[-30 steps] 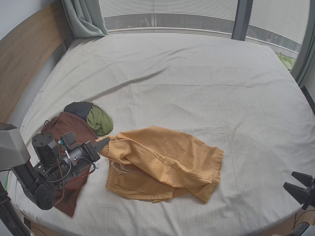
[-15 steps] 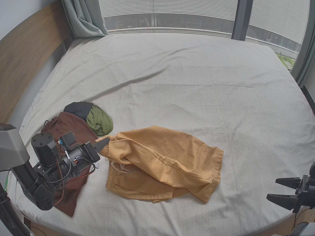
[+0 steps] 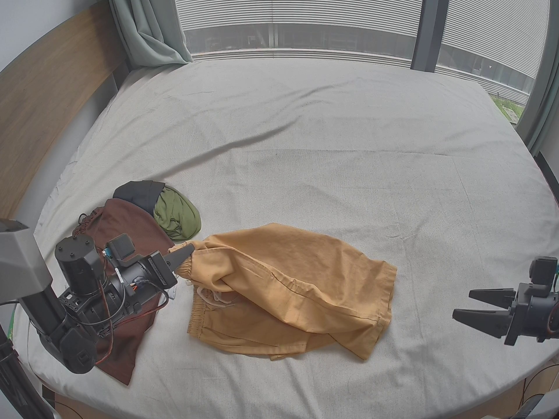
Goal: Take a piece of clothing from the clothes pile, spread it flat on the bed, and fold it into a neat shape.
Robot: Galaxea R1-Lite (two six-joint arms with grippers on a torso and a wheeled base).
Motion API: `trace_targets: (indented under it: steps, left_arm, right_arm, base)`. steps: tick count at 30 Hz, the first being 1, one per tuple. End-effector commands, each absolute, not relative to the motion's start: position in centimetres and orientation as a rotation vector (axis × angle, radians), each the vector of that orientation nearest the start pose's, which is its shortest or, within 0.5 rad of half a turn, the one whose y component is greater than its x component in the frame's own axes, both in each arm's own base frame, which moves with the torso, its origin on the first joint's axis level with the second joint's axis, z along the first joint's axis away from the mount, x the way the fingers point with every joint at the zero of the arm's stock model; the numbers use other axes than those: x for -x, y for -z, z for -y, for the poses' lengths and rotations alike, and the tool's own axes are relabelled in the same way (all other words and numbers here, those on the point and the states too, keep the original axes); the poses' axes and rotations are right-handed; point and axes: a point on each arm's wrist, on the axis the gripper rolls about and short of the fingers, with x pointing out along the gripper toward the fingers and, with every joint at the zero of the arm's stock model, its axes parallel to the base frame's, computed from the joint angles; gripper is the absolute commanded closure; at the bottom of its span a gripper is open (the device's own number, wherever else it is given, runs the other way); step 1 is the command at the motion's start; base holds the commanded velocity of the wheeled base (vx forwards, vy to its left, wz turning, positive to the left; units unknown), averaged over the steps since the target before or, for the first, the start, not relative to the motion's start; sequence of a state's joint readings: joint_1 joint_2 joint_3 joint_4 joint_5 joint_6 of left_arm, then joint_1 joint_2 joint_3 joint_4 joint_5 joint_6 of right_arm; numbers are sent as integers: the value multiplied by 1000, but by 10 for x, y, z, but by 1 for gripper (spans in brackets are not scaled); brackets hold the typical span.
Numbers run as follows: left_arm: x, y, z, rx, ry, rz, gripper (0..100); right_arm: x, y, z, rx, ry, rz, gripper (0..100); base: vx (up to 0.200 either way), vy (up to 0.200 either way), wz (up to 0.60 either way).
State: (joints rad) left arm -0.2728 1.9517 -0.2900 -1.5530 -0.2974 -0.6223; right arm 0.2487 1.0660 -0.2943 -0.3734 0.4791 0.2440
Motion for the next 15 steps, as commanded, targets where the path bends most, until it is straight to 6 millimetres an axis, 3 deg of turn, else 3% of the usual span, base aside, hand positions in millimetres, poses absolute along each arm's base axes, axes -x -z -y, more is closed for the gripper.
trace_targets:
  steps: [1,15]
  left_arm:
    - [-260,-87,79,606,517,-279,100]
    - [-261,-86,78,607,509,-283,100]
  right_arm:
    - [-137,-137,-40,-311,-612,-585,0]
    - [-168,-120,-50,-354,-678,-657,0]
  base:
    - [0,0,0]
    - [0,0,0]
